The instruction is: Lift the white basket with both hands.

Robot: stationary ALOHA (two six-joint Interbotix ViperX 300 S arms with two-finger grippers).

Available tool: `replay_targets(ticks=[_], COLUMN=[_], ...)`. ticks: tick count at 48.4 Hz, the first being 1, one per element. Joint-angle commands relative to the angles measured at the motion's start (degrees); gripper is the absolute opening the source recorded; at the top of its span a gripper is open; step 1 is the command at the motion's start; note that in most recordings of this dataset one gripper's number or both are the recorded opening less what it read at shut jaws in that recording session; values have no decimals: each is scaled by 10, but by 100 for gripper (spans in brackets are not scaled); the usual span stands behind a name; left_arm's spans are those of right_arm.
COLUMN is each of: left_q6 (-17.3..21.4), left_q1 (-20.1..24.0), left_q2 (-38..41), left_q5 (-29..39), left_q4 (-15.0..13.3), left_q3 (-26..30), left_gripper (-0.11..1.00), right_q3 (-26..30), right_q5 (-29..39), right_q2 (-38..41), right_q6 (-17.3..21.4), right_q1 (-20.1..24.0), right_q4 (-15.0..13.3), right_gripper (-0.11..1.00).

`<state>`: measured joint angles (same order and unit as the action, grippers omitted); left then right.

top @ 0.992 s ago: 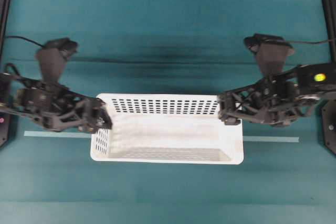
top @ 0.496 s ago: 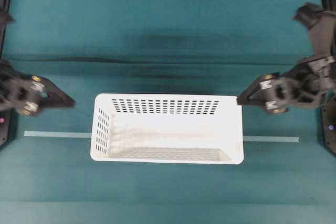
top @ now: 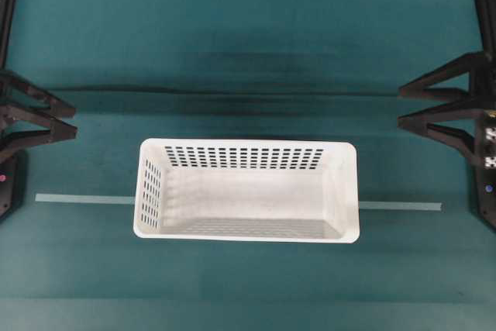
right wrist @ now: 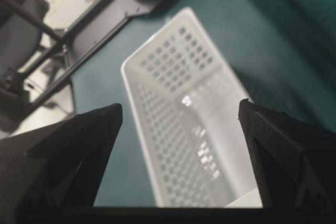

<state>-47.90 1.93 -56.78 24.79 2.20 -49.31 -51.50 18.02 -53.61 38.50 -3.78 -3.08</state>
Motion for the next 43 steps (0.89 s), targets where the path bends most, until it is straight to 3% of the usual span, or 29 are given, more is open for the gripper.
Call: replay_targets(ticks=[1,9,16,24,43], left_q6=[53,174,239,260,261], left_q1=[1,1,-1,-2,-2], left_q2=[3,-11,-33,-55,-63], left_q5=[-36,-69,-64,-45,-33], left_q4=[2,1,1,1,1], left_q3=[10,12,12,11,7], left_gripper=[85,85,84,84,84], right_q3=[1,-5,-14,-29,-41], right_q5=[-19,-40,-41,-38,-37], right_q2=[-10,-48,-90,-126,-143], right_q6=[-31,-88,-118,-145,-158], right_q1=[-2,-2,-2,-2,-2], right_q4=[-4,-4,-4,-4,-4], right_gripper=[96,96,96,96,96])
